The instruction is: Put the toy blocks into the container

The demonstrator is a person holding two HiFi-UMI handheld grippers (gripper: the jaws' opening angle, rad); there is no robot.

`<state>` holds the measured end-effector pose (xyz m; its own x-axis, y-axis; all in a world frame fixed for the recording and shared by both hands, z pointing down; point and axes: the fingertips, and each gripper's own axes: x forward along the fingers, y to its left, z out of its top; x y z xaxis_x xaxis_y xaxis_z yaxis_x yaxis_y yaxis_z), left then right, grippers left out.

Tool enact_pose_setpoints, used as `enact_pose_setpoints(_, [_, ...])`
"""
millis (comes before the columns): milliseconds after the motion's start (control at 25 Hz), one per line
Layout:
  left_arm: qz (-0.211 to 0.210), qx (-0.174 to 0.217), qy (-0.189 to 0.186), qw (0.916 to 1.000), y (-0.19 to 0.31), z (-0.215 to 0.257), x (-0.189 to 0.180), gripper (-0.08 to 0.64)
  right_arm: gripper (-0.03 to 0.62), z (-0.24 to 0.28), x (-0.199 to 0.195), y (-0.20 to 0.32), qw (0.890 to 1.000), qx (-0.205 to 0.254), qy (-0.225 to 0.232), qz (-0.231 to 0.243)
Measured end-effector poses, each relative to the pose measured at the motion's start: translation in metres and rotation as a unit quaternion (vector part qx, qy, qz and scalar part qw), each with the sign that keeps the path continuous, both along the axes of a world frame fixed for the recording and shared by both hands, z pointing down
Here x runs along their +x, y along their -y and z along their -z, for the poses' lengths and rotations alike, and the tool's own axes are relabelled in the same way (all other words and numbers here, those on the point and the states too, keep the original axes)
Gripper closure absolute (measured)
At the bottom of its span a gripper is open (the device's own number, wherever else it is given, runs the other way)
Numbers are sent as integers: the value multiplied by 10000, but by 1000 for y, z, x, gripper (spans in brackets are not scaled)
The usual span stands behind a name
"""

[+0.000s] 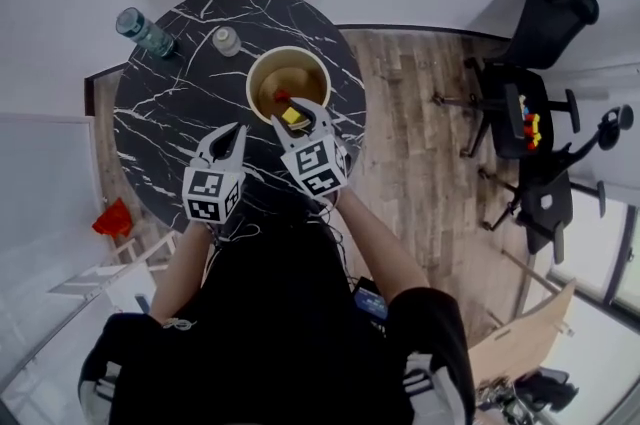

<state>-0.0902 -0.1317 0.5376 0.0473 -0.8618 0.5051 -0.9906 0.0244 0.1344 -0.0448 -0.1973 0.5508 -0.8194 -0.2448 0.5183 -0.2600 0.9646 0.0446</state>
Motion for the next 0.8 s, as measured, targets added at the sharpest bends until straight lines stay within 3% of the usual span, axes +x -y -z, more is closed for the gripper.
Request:
enact_pose_setpoints(280, [71, 30, -4, 10000, -5, 4, -2, 560, 454, 5, 1, -5, 9999, -8, 138, -73])
enact_pose_setpoints(440, [127, 96, 37, 9999, -13, 8, -8, 560, 582, 17, 1, -10, 9988, 154, 374, -262])
enact_pose_setpoints(800, [286, 407, 219, 9985, -37, 34, -32, 560, 595, 66, -20, -30, 9909, 464, 1142, -543])
